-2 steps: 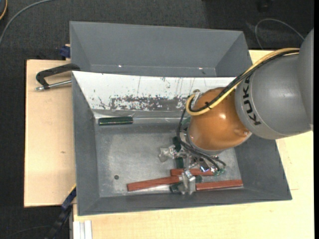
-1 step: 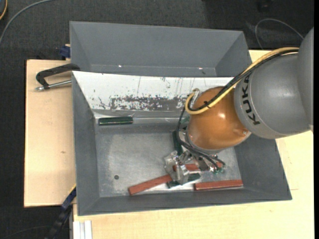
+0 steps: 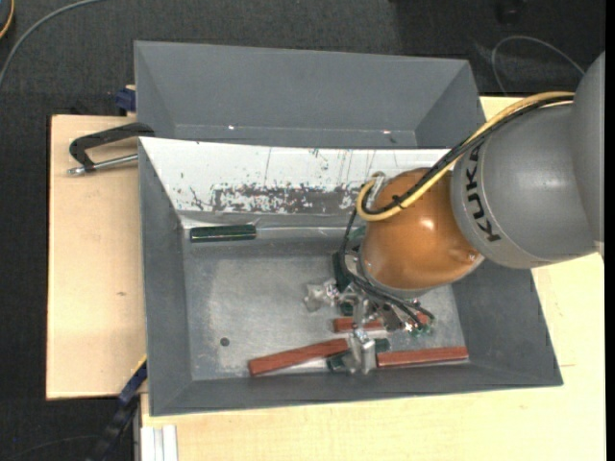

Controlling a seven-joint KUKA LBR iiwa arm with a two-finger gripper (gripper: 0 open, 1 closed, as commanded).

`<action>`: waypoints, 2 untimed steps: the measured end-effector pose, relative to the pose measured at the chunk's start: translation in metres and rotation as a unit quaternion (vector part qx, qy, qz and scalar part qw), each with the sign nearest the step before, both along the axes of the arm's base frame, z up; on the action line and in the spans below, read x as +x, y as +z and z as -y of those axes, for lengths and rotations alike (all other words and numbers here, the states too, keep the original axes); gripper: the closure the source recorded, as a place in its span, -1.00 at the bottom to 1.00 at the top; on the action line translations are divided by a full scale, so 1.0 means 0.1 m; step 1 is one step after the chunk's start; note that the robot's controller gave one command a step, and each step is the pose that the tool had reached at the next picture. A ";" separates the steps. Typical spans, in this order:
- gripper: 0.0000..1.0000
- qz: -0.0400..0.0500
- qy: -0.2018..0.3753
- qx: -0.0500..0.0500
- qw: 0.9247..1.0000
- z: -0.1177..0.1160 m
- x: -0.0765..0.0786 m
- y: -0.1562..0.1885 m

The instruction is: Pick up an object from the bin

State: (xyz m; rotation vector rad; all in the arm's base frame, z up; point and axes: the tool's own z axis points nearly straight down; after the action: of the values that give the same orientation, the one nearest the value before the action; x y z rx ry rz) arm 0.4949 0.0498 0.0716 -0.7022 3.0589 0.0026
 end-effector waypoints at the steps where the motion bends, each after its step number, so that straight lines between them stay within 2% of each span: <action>1: 1.00 0.000 -0.001 0.000 1.000 0.00 0.00 0.01; 2: 1.00 0.006 -0.023 0.000 1.000 0.20 0.08 1.27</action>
Offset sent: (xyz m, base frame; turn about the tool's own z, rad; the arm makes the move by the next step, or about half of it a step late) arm 0.0000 0.0000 0.0000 0.0000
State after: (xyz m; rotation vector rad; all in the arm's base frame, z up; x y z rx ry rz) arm 0.5034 0.0295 0.1983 -0.6294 3.0632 -0.0024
